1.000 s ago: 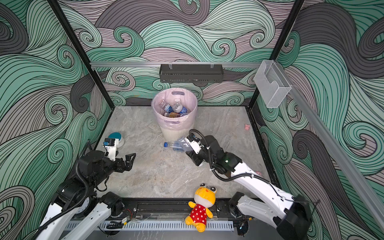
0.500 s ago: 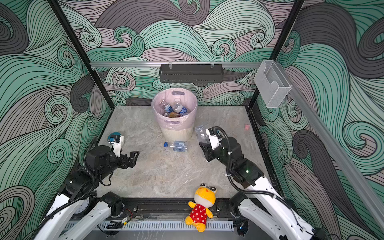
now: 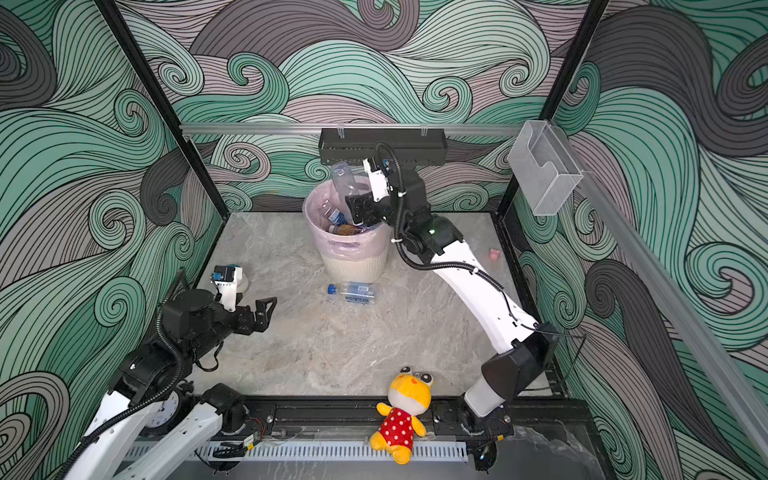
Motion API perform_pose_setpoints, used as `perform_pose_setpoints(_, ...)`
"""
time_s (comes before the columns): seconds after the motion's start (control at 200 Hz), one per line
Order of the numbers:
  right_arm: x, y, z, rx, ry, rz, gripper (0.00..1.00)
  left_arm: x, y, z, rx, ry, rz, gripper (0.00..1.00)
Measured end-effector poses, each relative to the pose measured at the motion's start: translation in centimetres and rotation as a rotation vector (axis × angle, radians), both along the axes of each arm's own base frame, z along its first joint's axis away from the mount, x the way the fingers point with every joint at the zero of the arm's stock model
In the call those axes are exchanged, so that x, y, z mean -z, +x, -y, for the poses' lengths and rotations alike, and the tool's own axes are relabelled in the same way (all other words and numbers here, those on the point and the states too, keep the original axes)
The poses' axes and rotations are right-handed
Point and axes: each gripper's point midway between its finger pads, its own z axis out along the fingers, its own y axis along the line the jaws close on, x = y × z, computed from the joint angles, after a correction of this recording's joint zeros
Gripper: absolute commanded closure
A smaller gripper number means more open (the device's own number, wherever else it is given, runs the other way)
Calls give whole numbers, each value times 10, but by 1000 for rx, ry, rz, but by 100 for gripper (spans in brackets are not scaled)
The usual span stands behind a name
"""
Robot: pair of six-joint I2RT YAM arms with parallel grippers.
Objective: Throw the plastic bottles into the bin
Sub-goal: 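Lift the crushed bottle with the right gripper, carry it over the bin, release, then withdraw the right gripper while the left gripper reaches toward the blue-capped bottle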
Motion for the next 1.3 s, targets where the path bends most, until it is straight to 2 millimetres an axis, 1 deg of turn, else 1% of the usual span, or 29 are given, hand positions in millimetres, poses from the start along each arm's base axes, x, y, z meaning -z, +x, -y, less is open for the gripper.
perform_pose_setpoints(0.05, 15, -9, 9, 11, -23, -27, 11, 1, -1, 3, 21, -1, -5, 1)
perform_pose_setpoints(0.095, 20, -20, 19, 21, -35, -35, 11, 3, 0, 7, 43, 0, -16, 1)
perform_pose_setpoints(0.155, 18, -36, 34, 37, -34, -25, 10, 7, 1, 14, 76, 2, -37, 1)
perform_pose_setpoints(0.24, 6, -59, 58, 69, -12, 19, 9, 14, 5, 24, 128, 6, -71, 1)
perform_pose_setpoints(0.305, 2, -75, 76, 95, 4, 47, 9, 18, 10, 31, 152, 10, -86, 1)
perform_pose_setpoints(0.405, 8, -91, 97, 133, 16, 53, 9, 22, 21, 37, 169, 23, -94, 1)
perform_pose_setpoints(0.476, 23, -96, 108, 159, 9, 30, 8, 26, 30, 40, 170, 29, -101, 1)
perform_pose_setpoints(0.516, 36, -97, 112, 169, -3, 8, 8, 29, 35, 42, 169, 31, -109, 2)
perform_pose_setpoints(0.596, 64, -100, 119, 190, -30, -49, 8, 34, 44, 46, 153, 15, -130, 7)
perform_pose_setpoints(0.721, 111, -109, 129, 213, -73, -143, 7, 46, 61, 55, 91, -67, -184, 5)
perform_pose_setpoints(0.786, 129, -116, 134, 221, -84, -176, 7, 55, 68, 59, 41, -131, -223, 5)
perform_pose_setpoints(0.831, 137, -120, 136, 225, -87, -192, 6, 64, 73, 62, 0, -184, -255, 6)
perform_pose_setpoints(0.926, 147, -126, 141, 232, -84, -206, 6, 85, 81, 68, -94, -291, -326, 6)
perform_pose_setpoints(1.046, 150, -129, 144, 236, -78, -208, 6, 113, 87, 77, -216, -371, -405, 4)
perform_pose_setpoints(1.166, 149, -132, 145, 238, -75, -202, 6, 126, 88, 85, -335, -424, -429, 3)
perform_pose_setpoints(1.301, 152, -134, 148, 244, -76, -201, 6, 139, 92, 99, -408, -457, -438, 3)
